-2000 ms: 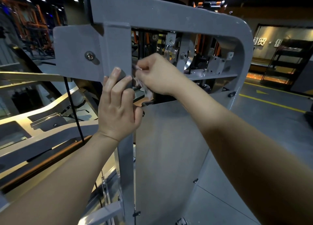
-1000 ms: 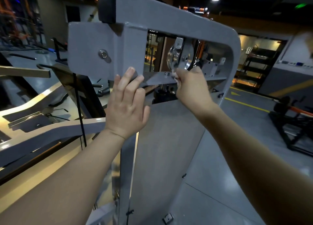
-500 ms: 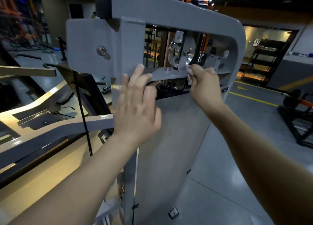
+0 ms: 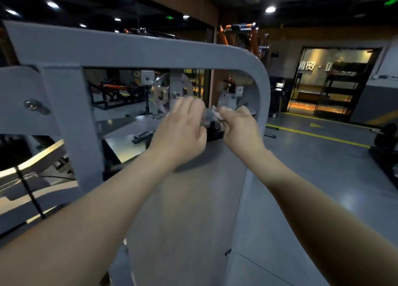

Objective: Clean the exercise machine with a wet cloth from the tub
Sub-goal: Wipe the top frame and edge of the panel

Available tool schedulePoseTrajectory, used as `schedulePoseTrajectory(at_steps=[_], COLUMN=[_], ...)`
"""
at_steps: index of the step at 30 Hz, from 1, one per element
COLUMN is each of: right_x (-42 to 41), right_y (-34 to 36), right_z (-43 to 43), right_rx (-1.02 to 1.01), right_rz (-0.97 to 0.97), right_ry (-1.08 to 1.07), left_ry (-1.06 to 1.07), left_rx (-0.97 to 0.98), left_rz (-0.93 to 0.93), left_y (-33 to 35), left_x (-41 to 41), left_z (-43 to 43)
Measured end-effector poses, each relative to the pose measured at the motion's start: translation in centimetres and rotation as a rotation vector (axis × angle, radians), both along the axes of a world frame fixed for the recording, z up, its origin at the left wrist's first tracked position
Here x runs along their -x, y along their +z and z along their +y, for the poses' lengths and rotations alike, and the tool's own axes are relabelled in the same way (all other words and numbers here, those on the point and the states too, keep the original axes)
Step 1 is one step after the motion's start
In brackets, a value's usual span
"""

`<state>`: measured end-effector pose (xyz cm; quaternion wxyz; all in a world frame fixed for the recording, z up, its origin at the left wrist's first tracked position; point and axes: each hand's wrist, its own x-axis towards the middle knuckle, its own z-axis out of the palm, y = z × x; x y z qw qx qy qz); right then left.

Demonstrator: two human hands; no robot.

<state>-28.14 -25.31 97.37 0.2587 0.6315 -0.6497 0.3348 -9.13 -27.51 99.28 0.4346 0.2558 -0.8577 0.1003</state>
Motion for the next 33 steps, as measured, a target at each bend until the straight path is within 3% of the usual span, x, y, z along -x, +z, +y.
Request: schedulePoseTrajectory(at_steps=[11,18,22,24,29,33], right_x=[4.4,10.9,12.0,12.2,13.5,14.0], right_y=[-0.3,-0.5,0.7,1.8,5.1,6.2], right_z=[0.6,2.1,3.6,3.5,1.0,-1.6], right_rx=[0.131,0.109,0.289,0.384,0.491,0.396], right_rz=[0.105,-0.162,-0.531,-0.592,-0.359,-0.187], right_ry=[0.194,0.081,0.2,0.222,0.15,0.15], left_ry=[0.049,0.168,0.27,0.275,0.281,0.292], left_rx=[-0.043,-0.103,-0.063,-0.053,-0.078,-0.106], left_rz=[-0.101,-0.12,-0.144,-0.12,-0.118,-0.11], left_y=[3.5,2.8,2.1,1.8,1.9,1.9], left_x=[9.1,12.7,13.5,13.7,13.7,13.8], left_z=[-3.2,-4.2,-4.6,-4.5,-4.3,-4.1])
